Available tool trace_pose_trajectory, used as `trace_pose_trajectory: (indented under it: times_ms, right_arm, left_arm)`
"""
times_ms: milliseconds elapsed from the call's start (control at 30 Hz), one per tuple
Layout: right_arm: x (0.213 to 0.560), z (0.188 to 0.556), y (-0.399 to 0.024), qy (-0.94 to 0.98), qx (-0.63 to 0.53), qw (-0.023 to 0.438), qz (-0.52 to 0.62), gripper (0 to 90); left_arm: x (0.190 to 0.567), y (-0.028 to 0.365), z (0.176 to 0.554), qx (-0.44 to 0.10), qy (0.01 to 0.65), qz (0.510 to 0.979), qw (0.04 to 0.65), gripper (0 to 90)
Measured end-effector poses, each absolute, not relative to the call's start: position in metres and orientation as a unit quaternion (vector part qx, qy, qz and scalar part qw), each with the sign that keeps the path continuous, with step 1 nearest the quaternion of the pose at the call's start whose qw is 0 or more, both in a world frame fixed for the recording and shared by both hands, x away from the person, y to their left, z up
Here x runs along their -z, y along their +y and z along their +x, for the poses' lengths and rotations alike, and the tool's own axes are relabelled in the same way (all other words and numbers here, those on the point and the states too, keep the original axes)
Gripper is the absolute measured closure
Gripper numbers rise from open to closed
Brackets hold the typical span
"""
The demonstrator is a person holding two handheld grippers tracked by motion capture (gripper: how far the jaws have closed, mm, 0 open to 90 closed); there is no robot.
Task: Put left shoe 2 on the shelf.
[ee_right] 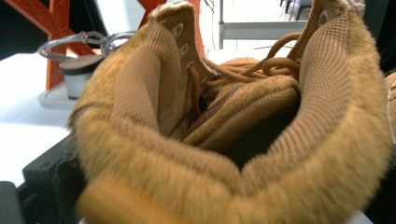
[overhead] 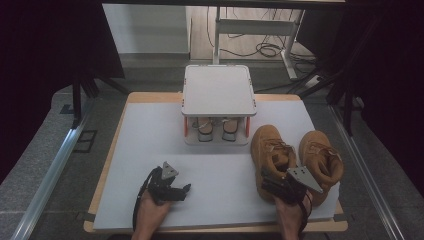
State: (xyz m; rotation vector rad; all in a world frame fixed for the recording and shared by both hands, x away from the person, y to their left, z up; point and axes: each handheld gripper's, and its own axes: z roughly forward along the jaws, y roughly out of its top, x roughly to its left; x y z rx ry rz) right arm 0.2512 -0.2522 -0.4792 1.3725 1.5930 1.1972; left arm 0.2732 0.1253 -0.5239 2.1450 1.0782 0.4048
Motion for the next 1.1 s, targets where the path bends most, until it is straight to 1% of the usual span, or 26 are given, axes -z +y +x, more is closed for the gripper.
trace_pose_trajectory:
  times_ms: [167, 400, 467, 500, 600, 667, 733, 833, 900, 967, 1100]
  right_arm:
    - [0.4799, 0.2581, -0.2460, 0.610, -0.452, 0.369, 0.537, 0.0]
    - [0.4813, 0.2590, -0.2463, 0.604, -0.458, 0.375, 0.533, 0.0]
    - [0.4815, 0.2586, -0.2461, 0.600, -0.455, 0.382, 0.536, 2.0]
    - [0.4817, 0.2583, -0.2460, 0.599, -0.454, 0.384, 0.536, 3.7]
    - [0.4802, 0.2552, -0.2457, 0.604, -0.446, 0.389, 0.533, 14.0]
    - [0.4782, 0.2544, -0.2470, 0.610, -0.442, 0.385, 0.533, 20.2]
    - [0.4762, 0.2530, -0.2495, 0.617, -0.437, 0.381, 0.532, 28.7]
    - [0.4748, 0.2522, -0.2516, 0.624, -0.433, 0.380, 0.529, 37.0]
    - [0.4742, 0.2516, -0.2509, 0.627, -0.430, 0.380, 0.527, 41.3]
    - [0.4738, 0.2514, -0.2512, 0.632, -0.427, 0.381, 0.522, 43.5]
    - [0.4720, 0.2528, -0.2553, 0.640, -0.427, 0.376, 0.516, 44.6]
  left_arm:
    - [0.5239, 0.1253, 0.2731, -0.156, 0.415, 0.826, 0.346, 16.3]
    - [0.5239, 0.1252, 0.2731, -0.157, 0.415, 0.826, 0.346, 16.3]
    - [0.5239, 0.1252, 0.2731, -0.157, 0.415, 0.826, 0.346, 16.3]
    - [0.5239, 0.1252, 0.2731, -0.157, 0.415, 0.826, 0.346, 16.3]
    - [0.5240, 0.1252, 0.2730, -0.157, 0.415, 0.826, 0.346, 16.3]
    - [0.5240, 0.1252, 0.2730, -0.157, 0.415, 0.826, 0.346, 16.4]
    - [0.5240, 0.1251, 0.2730, -0.157, 0.416, 0.826, 0.346, 16.4]
    - [0.5240, 0.1251, 0.2730, -0.157, 0.415, 0.826, 0.346, 16.3]
    - [0.5240, 0.1252, 0.2730, -0.157, 0.415, 0.826, 0.346, 16.3]
    - [0.5239, 0.1252, 0.2730, -0.157, 0.415, 0.826, 0.346, 16.3]
    - [0.5240, 0.1252, 0.2731, -0.157, 0.415, 0.826, 0.346, 16.3]
